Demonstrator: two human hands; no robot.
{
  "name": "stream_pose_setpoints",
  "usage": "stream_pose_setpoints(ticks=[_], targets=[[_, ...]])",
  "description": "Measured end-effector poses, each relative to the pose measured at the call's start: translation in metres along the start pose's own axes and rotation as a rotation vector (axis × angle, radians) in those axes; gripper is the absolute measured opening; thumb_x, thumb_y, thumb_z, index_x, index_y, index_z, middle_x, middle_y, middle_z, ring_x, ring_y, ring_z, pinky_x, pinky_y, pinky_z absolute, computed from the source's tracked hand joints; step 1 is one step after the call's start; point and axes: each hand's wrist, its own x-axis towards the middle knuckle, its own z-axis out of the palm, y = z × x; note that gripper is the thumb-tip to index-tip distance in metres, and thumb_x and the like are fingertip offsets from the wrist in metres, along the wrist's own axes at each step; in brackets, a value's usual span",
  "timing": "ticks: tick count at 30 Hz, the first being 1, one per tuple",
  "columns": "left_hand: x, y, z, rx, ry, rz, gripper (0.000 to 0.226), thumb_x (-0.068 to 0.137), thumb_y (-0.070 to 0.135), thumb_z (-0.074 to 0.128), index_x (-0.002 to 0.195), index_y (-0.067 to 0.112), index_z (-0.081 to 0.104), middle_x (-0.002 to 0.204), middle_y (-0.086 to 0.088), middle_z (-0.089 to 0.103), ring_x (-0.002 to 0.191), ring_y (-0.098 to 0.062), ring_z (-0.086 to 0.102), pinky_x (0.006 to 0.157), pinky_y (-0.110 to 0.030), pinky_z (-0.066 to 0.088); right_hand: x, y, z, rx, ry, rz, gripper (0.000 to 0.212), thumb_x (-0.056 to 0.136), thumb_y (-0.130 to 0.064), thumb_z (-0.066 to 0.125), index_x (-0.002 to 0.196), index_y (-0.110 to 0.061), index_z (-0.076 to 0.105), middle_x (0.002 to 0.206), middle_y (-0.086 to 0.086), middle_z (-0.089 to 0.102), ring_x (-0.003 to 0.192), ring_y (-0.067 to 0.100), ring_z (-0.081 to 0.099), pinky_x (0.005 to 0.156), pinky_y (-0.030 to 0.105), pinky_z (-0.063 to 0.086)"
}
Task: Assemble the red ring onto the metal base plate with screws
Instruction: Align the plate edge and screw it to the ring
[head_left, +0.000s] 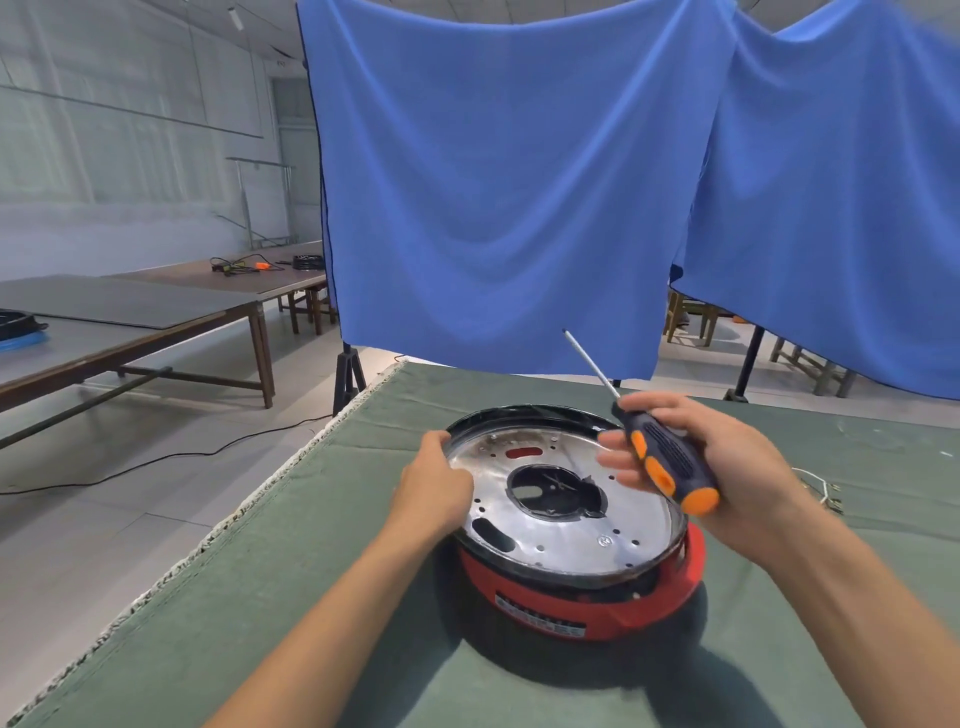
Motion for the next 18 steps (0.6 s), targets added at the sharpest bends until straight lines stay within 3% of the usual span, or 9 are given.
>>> stream_pose_setpoints(ticks=[2, 4, 6, 8, 9, 11, 12, 13, 18], targets=[[0.002, -0.001, -0.002, 0.006, -0.009, -0.005, 0.060, 0.085, 0.002, 0.038, 0.141, 0.023, 0.032, 0.138, -0.008, 0.047, 0.105, -0.038, 0.061, 0.095, -0.046, 0.047, 0.010, -0.002, 0.006, 0.087, -0.080, -0.046, 0.042, 0.093, -0.002, 0.027, 0.110, -0.005, 0.064, 0.101, 0.027, 0.069, 0.091, 0.039, 0.069, 0.063, 0.035, 0.059], [0.004, -0.002, -0.002, -0.019, -0.012, -0.008, 0.060, 0.084, 0.000, 0.037, 0.139, 0.023, 0.033, 0.135, -0.008, 0.048, 0.102, -0.038, 0.062, 0.093, -0.045, 0.049, 0.017, -0.001, 0.016, 0.003, -0.139, -0.152, 0.038, 0.093, 0.006, 0.033, 0.114, -0.009, 0.062, 0.103, 0.024, 0.070, 0.096, 0.035, 0.069, 0.073, 0.035, 0.060], [0.005, -0.003, -0.004, -0.115, -0.008, -0.008, 0.063, 0.083, -0.003, 0.035, 0.140, 0.024, 0.032, 0.117, -0.006, 0.054, 0.092, -0.034, 0.064, 0.082, -0.039, 0.052, 0.022, 0.001, 0.024, -0.312, -0.115, -0.340, 0.027, 0.089, 0.005, 0.056, 0.106, -0.016, 0.061, 0.094, 0.011, 0.073, 0.088, 0.020, 0.071, 0.075, 0.028, 0.058], [0.007, -0.002, -0.007, -0.222, 0.003, -0.053, 0.066, 0.083, -0.005, 0.034, 0.143, 0.023, 0.030, 0.103, -0.006, 0.055, 0.080, -0.030, 0.062, 0.066, -0.032, 0.050, 0.029, 0.003, 0.031, -0.726, 0.043, -0.577, 0.023, 0.079, -0.012, 0.076, 0.092, -0.021, 0.059, 0.075, -0.008, 0.069, 0.069, 0.004, 0.064, 0.064, 0.015, 0.049], [0.008, -0.002, -0.008, -0.255, -0.002, -0.077, 0.060, 0.083, -0.007, 0.034, 0.138, 0.017, 0.038, 0.104, -0.012, 0.057, 0.079, -0.030, 0.061, 0.065, -0.031, 0.047, 0.031, 0.003, 0.035, -0.884, 0.148, -0.676, 0.022, 0.076, -0.024, 0.079, 0.083, -0.023, 0.058, 0.068, -0.011, 0.063, 0.063, 0.004, 0.059, 0.058, 0.016, 0.045], [0.007, -0.001, -0.010, -0.288, -0.023, -0.092, 0.032, 0.081, -0.011, 0.034, 0.094, 0.006, 0.059, 0.087, -0.018, 0.059, 0.070, -0.029, 0.056, 0.061, -0.031, 0.042, 0.035, 0.000, 0.040, -1.052, 0.331, -0.792, 0.034, 0.077, -0.040, 0.074, 0.062, -0.026, 0.047, 0.053, -0.009, 0.051, 0.054, 0.013, 0.048, 0.051, 0.026, 0.038], [0.007, -0.002, -0.010, -0.298, -0.028, -0.087, 0.028, 0.080, -0.012, 0.034, 0.074, 0.007, 0.054, 0.073, -0.014, 0.055, 0.062, -0.026, 0.050, 0.055, -0.029, 0.038, 0.038, -0.003, 0.042, -1.063, 0.395, -0.833, 0.044, 0.078, -0.042, 0.072, 0.055, -0.025, 0.039, 0.047, -0.007, 0.045, 0.050, 0.016, 0.043, 0.049, 0.029, 0.033], [0.007, -0.003, -0.010, -0.296, -0.034, -0.086, 0.029, 0.079, -0.013, 0.034, 0.067, 0.008, 0.049, 0.065, -0.011, 0.051, 0.057, -0.024, 0.046, 0.049, -0.026, 0.035, 0.042, -0.006, 0.043, -1.041, 0.443, -0.868, 0.048, 0.080, -0.041, 0.070, 0.052, -0.023, 0.035, 0.045, -0.005, 0.042, 0.048, 0.019, 0.041, 0.048, 0.029, 0.031], [0.008, -0.006, -0.010, -0.303, -0.092, -0.102, 0.027, 0.081, -0.009, 0.030, 0.080, 0.008, 0.051, 0.070, -0.013, 0.053, 0.055, -0.026, 0.052, 0.039, -0.025, 0.044, 0.064, -0.023, 0.046, -0.896, 0.575, -0.843, 0.044, 0.079, -0.042, 0.053, 0.061, -0.002, 0.046, 0.053, 0.013, 0.058, 0.056, 0.032, 0.053, 0.055, 0.038, 0.043]])
